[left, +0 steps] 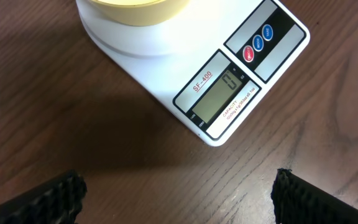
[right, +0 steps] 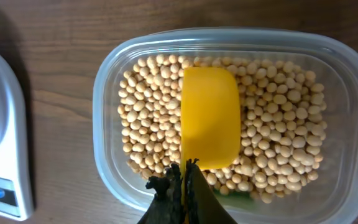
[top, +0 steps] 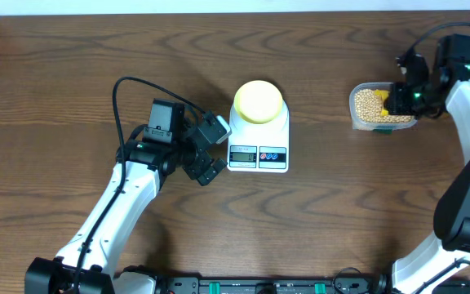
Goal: Scoop item into bowl and weigh 50g on scale
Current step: 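Drag the yellow scoop through the soybeans to fill it, right gripper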
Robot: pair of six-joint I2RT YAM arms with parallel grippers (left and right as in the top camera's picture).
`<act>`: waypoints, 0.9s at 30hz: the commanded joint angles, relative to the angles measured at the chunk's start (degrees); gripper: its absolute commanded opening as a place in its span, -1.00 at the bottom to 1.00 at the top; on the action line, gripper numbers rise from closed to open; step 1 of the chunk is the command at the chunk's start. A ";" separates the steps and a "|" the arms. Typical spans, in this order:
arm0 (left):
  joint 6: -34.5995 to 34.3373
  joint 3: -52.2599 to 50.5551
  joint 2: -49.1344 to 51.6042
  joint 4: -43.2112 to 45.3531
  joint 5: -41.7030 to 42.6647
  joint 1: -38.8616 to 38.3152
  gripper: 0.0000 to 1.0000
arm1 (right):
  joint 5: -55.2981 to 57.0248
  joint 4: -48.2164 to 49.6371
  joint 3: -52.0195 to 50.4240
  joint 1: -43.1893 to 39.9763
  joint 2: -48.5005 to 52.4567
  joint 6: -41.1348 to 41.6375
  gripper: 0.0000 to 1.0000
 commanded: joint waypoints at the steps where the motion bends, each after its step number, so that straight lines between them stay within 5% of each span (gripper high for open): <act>1: 0.79 0.04 -0.79 0.04 0.90 0.28 0.95 | -7.32 -0.96 -0.68 -2.78 1.20 1.18 -0.98; 27: 0.79 0.04 -0.79 0.04 0.90 0.28 0.95 | -24.24 -2.08 -0.55 -5.79 6.34 1.11 -0.98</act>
